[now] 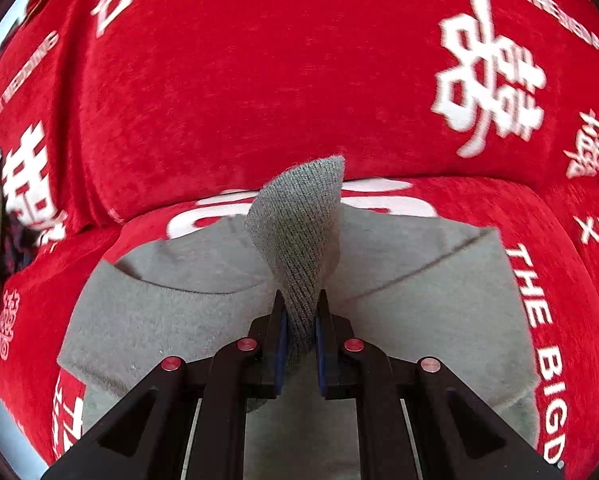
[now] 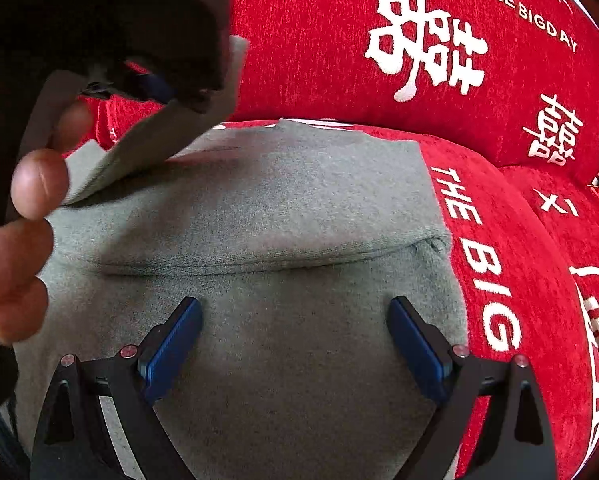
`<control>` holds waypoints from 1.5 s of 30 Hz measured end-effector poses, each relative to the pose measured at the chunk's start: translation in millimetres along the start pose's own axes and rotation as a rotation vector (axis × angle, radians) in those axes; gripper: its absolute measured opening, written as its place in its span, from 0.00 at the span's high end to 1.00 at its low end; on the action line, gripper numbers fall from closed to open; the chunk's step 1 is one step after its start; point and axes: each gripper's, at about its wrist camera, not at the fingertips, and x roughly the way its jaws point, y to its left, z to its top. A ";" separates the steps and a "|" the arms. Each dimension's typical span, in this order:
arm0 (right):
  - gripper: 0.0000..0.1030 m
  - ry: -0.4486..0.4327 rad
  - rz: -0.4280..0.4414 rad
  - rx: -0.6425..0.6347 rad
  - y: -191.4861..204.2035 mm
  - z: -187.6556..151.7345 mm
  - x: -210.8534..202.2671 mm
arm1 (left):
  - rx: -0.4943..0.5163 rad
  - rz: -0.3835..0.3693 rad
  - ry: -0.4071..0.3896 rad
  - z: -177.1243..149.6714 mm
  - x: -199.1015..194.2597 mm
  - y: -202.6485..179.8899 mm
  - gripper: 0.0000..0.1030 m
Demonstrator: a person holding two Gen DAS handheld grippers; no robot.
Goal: Fold small clothes
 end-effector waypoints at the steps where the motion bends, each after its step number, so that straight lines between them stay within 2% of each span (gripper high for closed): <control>1: 0.08 -0.002 0.002 0.001 -0.4 0.0 0.5 | 0.015 -0.023 0.000 -0.2 -1.3 -5.9 0.87; 2: 0.08 -0.006 0.007 0.004 -1.3 -0.5 0.4 | 0.036 -0.054 0.002 -0.5 -2.7 -13.1 0.87; 3: 0.08 -0.008 0.011 0.006 -1.9 -0.7 0.4 | 0.065 -0.058 -0.033 -0.9 -3.7 -18.3 0.87; 5: 0.08 -0.011 0.017 0.010 -2.9 -1.0 0.4 | 0.109 -0.075 -0.035 -1.2 -4.7 -30.5 0.87; 11: 0.08 -0.020 0.036 0.029 -6.9 -1.4 0.2 | 0.177 -0.130 -0.007 0.0 -2.3 -48.7 0.87; 26: 0.07 -0.026 0.027 0.022 -4.8 -1.8 2.0 | 0.259 -0.339 0.088 -3.8 11.8 -68.3 0.87; 31: 0.07 -0.024 0.012 0.010 -0.9 -1.9 2.3 | 0.236 -0.406 0.146 -4.6 24.0 -68.2 0.87; 37: 0.07 -0.022 -0.007 -0.007 3.8 -3.5 3.2 | 0.236 -0.431 0.202 -8.0 37.0 -71.9 0.86; 39: 0.07 -0.022 -0.005 -0.007 5.2 -4.1 3.7 | 0.244 -0.445 0.202 -8.2 36.5 -73.0 0.69; 41: 0.07 -0.023 -0.004 -0.007 6.3 -3.8 4.2 | 0.254 -0.469 0.204 -8.5 34.1 -77.0 0.15; 42: 0.07 -0.023 -0.004 -0.009 7.0 -3.8 4.1 | 0.267 -0.442 0.182 -8.8 31.3 -78.8 0.09; 43: 0.07 -0.025 -0.005 -0.011 8.5 -4.0 3.9 | 0.278 -0.421 0.162 -8.4 28.7 -79.6 0.08; 45: 0.08 -0.028 -0.001 -0.007 8.9 -4.4 3.1 | 0.266 -0.437 0.169 -6.3 29.0 -76.3 0.08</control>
